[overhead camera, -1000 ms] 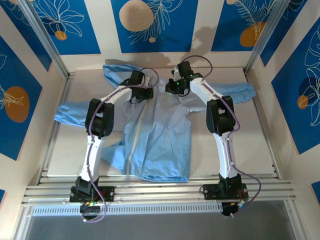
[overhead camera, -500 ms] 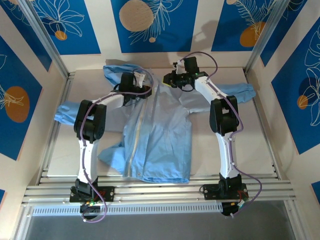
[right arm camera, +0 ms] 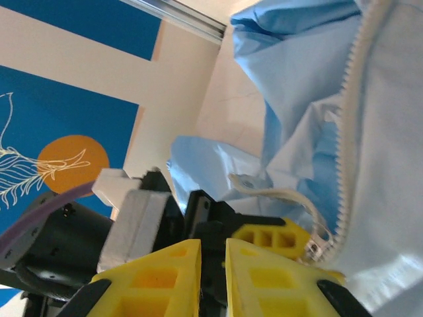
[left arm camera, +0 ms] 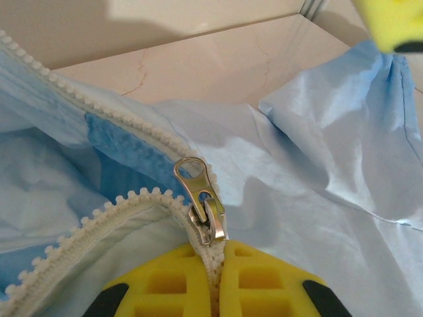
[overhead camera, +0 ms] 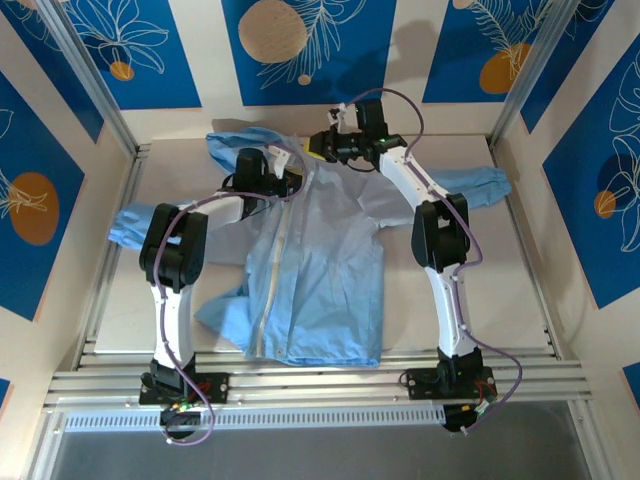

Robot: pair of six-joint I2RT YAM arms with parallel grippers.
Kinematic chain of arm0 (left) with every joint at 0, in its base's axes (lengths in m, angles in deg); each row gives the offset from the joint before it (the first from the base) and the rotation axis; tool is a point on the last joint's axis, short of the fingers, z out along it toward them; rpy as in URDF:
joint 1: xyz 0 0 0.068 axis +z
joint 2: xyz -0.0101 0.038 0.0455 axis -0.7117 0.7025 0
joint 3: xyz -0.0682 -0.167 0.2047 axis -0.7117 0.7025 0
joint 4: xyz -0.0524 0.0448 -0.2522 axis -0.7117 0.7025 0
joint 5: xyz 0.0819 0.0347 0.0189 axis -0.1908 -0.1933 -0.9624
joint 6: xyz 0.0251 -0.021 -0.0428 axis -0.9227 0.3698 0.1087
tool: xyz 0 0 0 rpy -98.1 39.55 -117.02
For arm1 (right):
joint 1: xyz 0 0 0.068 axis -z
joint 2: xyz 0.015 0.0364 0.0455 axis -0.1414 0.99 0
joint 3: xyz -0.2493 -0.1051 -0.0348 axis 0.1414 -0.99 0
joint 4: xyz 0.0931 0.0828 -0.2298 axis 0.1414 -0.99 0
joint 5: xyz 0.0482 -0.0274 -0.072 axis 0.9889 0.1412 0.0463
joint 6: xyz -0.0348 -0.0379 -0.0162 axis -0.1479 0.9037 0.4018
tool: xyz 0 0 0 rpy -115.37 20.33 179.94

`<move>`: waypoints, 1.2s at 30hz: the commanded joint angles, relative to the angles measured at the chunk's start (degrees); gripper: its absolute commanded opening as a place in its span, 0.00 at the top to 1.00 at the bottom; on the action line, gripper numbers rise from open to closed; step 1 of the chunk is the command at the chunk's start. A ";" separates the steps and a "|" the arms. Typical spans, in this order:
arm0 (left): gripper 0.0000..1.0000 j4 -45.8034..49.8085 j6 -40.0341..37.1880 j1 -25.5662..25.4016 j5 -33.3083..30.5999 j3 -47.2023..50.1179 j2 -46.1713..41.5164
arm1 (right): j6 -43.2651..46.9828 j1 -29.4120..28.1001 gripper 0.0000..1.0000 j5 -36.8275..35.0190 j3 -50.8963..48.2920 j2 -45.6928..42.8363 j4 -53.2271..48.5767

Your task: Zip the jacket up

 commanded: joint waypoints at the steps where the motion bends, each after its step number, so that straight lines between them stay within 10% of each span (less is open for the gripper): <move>1: 1.00 -2.59 -3.21 -0.07 1.15 0.35 -3.26 | 0.51 -0.68 0.81 2.16 4.19 3.75 -3.32; 36: 1.00 0.77 -3.83 -0.14 1.31 -1.59 -2.64 | 2.74 -0.84 0.68 7.52 10.00 11.89 -4.88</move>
